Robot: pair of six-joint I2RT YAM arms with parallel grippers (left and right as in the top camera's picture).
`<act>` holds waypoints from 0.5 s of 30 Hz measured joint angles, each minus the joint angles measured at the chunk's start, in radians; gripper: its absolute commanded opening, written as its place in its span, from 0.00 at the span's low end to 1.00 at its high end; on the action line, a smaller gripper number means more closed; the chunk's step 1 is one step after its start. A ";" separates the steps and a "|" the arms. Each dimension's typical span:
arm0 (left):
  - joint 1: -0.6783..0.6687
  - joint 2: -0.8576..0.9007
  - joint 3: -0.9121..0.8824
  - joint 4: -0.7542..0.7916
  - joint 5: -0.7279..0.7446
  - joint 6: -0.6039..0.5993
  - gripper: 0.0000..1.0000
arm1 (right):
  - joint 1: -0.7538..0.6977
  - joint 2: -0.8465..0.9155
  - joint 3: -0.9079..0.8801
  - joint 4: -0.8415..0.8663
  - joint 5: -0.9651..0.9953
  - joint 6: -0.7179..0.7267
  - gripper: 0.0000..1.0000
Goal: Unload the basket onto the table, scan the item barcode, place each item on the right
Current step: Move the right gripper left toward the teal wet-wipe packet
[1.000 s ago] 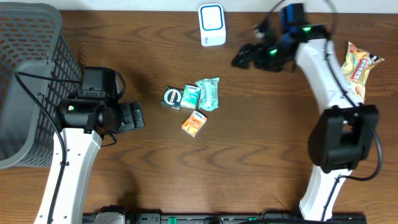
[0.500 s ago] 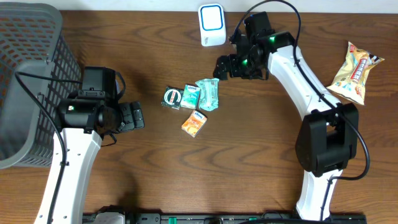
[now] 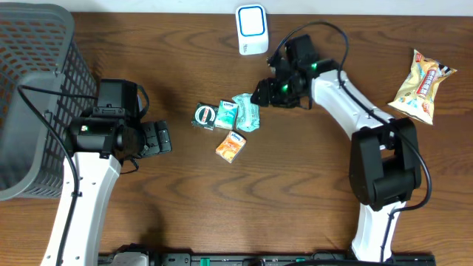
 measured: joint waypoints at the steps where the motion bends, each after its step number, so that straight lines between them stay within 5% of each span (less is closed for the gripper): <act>1: 0.000 0.000 0.000 0.000 0.000 0.000 0.98 | 0.009 0.000 -0.023 0.030 -0.002 0.006 0.61; 15: 0.000 0.000 0.000 0.000 0.000 0.000 0.98 | 0.120 0.055 -0.069 0.117 0.134 0.040 0.56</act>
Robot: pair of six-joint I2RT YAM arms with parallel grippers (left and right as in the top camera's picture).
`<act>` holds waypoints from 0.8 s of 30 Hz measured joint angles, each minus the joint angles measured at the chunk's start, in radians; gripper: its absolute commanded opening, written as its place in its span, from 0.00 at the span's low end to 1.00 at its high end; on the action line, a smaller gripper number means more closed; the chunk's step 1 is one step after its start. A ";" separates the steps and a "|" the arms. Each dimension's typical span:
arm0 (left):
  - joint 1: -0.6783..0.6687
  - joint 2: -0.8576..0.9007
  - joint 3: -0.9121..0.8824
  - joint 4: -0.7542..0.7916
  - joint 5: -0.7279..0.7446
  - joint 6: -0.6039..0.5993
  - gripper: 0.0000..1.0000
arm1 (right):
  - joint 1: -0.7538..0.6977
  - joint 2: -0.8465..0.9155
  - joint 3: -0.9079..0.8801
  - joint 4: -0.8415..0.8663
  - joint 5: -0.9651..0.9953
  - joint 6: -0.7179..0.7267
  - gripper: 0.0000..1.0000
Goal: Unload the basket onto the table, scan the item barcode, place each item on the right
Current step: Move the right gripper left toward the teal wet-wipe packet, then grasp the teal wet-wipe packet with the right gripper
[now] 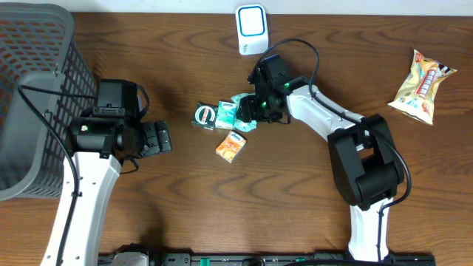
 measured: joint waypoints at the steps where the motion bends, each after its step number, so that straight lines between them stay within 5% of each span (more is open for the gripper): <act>1: 0.000 0.000 0.000 0.001 0.000 0.000 0.98 | 0.000 0.000 0.000 0.000 0.005 0.003 0.52; 5: 0.000 0.000 0.000 0.000 0.000 0.000 0.98 | 0.000 0.000 0.000 -0.017 0.023 0.016 0.34; 13: 0.000 0.000 0.000 0.000 0.000 0.000 0.98 | -0.015 -0.005 0.011 -0.146 0.025 -0.002 0.46; 24: 0.000 0.000 0.000 0.000 0.000 0.000 0.98 | -0.134 -0.071 0.002 -0.384 0.065 -0.080 0.50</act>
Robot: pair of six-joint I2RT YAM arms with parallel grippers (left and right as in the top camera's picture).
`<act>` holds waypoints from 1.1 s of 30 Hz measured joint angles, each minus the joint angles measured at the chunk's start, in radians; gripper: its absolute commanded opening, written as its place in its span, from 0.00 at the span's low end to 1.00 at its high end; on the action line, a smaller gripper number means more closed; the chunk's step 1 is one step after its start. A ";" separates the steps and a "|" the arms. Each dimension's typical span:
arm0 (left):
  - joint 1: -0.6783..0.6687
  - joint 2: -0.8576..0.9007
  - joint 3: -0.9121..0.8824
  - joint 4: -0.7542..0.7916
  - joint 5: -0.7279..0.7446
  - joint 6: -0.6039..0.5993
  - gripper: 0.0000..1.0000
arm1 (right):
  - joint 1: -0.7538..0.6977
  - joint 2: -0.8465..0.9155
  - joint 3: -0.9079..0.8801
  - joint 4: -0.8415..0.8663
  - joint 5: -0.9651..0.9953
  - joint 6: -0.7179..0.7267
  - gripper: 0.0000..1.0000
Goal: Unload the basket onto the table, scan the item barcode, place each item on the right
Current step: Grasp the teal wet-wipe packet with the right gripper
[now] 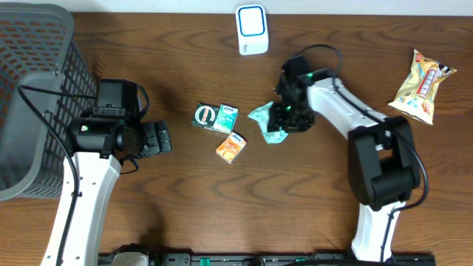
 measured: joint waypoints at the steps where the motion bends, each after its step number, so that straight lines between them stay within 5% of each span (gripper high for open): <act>1: 0.000 0.000 0.000 0.000 0.000 0.000 0.98 | -0.010 -0.016 0.000 -0.007 0.003 -0.006 0.49; 11: 0.000 0.000 0.000 0.000 0.000 0.000 0.98 | -0.024 -0.115 -0.002 -0.110 -0.017 -0.026 0.47; 16: 0.000 0.000 0.000 0.000 0.000 0.000 0.98 | 0.002 -0.115 -0.002 -0.160 -0.027 -0.033 0.29; 33: 0.000 0.000 0.000 0.000 0.000 0.000 0.98 | 0.122 -0.034 -0.002 -0.021 0.143 0.057 0.19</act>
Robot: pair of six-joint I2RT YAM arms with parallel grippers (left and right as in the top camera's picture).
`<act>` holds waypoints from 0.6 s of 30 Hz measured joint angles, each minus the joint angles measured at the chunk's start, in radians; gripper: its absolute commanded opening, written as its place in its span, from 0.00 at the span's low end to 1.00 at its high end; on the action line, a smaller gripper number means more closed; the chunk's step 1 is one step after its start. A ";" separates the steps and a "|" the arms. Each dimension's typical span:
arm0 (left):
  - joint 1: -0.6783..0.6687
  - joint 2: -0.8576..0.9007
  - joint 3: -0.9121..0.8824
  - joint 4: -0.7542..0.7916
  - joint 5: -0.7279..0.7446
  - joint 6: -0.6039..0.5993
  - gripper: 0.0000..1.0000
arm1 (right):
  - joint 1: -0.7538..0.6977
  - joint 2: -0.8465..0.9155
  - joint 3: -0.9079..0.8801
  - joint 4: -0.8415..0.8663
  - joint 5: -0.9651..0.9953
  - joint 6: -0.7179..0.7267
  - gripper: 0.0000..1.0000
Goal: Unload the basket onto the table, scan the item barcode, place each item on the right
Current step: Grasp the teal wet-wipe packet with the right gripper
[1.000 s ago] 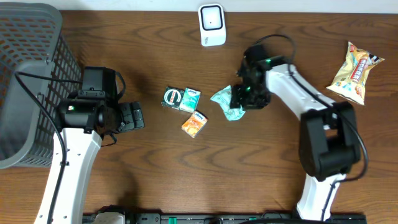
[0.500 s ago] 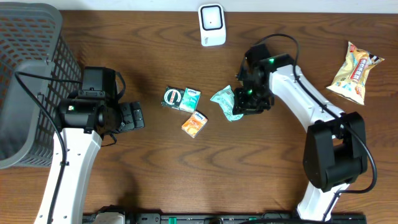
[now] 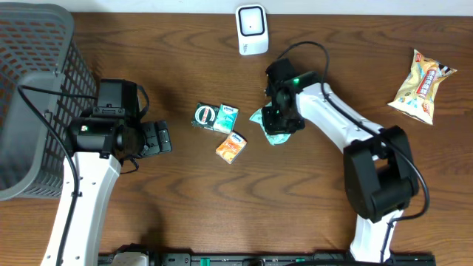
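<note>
My right gripper point(image 3: 276, 118) is shut on a teal packet point(image 3: 266, 127), holding it right of the item cluster and below the white scanner point(image 3: 252, 29) at the table's back edge. The scanner's face looks pale grey with a dark spot. The packet's barcode cannot be made out. My left gripper point(image 3: 158, 138) rests over the table to the left, with nothing visibly in it; its jaw state is unclear from above.
A round green tin point(image 3: 205, 115), a small teal-and-white packet point(image 3: 227, 117) and an orange packet point(image 3: 231, 146) lie together mid-table. A yellow snack bag point(image 3: 423, 85) lies at the far right. A grey mesh basket point(image 3: 37, 89) stands at the left edge.
My right gripper has shifted a little left and toward the scanner with the teal packet. The scanner's face has changed from blue-rimmed to pale grey. The left arm has not moved.
My right gripper was just right of the item cluster, then down on the teal packet at the cluster's edge. Later it held the packet clear of the other items to the right. Now the packet hangs slightly closer to the scanner.
</note>
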 measured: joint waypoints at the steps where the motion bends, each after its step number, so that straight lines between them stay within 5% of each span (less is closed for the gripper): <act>1: 0.000 0.000 0.000 0.000 0.000 0.000 0.98 | 0.000 0.002 0.000 -0.013 0.001 0.003 0.19; 18: 0.000 0.000 0.000 0.000 0.000 0.000 0.98 | -0.024 0.013 0.008 -0.439 0.136 -0.016 0.35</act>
